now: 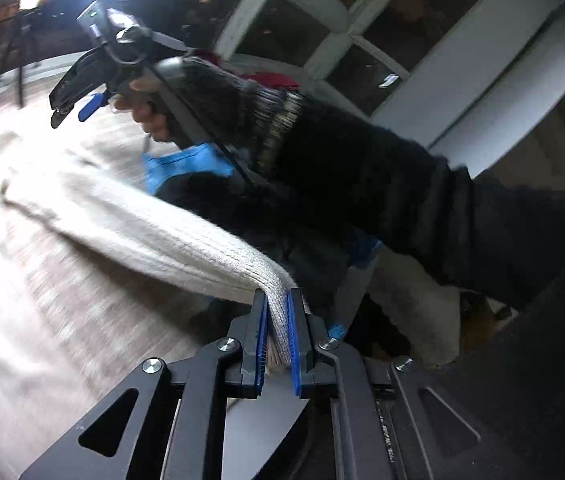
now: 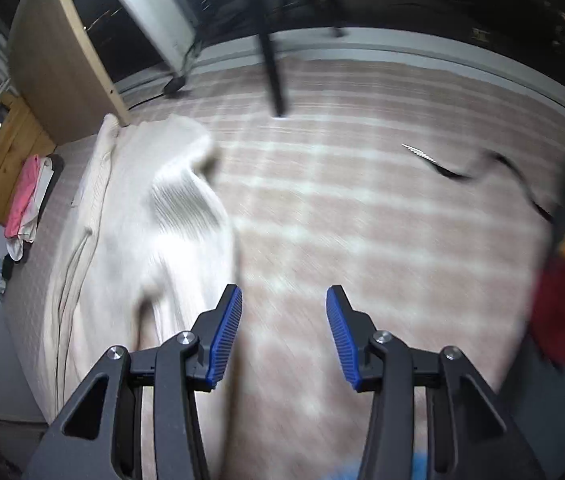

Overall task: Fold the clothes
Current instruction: 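Grasp the sweater hem with the left gripper and lift it toward the collar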

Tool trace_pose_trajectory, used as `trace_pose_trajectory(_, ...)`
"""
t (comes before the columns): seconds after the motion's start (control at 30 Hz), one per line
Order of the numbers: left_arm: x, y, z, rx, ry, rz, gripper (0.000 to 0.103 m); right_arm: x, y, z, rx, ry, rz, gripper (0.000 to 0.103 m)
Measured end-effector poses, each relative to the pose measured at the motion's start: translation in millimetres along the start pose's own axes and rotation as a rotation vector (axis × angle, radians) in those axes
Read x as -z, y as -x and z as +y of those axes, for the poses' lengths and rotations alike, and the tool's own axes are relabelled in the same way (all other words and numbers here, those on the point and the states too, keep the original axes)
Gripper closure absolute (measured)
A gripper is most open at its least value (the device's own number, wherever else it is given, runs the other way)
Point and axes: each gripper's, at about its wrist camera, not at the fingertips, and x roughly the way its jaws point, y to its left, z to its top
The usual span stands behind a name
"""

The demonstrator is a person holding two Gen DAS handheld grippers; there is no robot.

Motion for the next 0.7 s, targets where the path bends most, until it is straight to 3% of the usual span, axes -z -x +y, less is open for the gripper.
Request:
trace_pose_trajectory(0.13,12.7,10.2,16.3,-0.046,0.071,-0.038,0.095,-17.5,-38.1,22.2,-0.002,0.034,0.038,0.059)
trace_pose_trajectory(0.17,15.0,11.5,18.5,-0.058,0.075,-0.045,0.095,-18.7,-39.0,26.4,0.006,0.048,0.013,0.07)
trace_pose_trajectory(0.23,20.9,15.7,24.0,-0.064,0.098,-0.064,0.095,-20.7,-41.6,30.3,-0.062,0.054,0.047,0.099)
trace_pose_trajectory(0.43,63.5,54.0,50.2,-0.085,0.193,-0.149,0.095,-53.3,14.0,47.6,0.03,-0.014,-0.011,0.1)
trace_pose_trajectory(0.47,73.5,60.2,54.6,-0.1,0.217,-0.16,0.095,-61.8,23.7,63.1,0.072,0.009,-0.024,0.1)
trace_pose_trajectory(0.57,119.1,78.8,73.3,-0.157,0.343,-0.183,0.095,-77.9,14.1,131.5,0.071,0.09,-0.002,0.096)
trace_pose_trajectory(0.63,154.6,90.8,90.0,-0.217,0.446,-0.182,0.095,-77.1,-6.6,176.4,-0.004,0.156,0.069,0.089)
trace_pose_trajectory(0.7,181.3,95.9,105.9,-0.256,0.54,-0.153,0.095,-65.2,-6.5,196.7,-0.019,0.207,0.069,0.088)
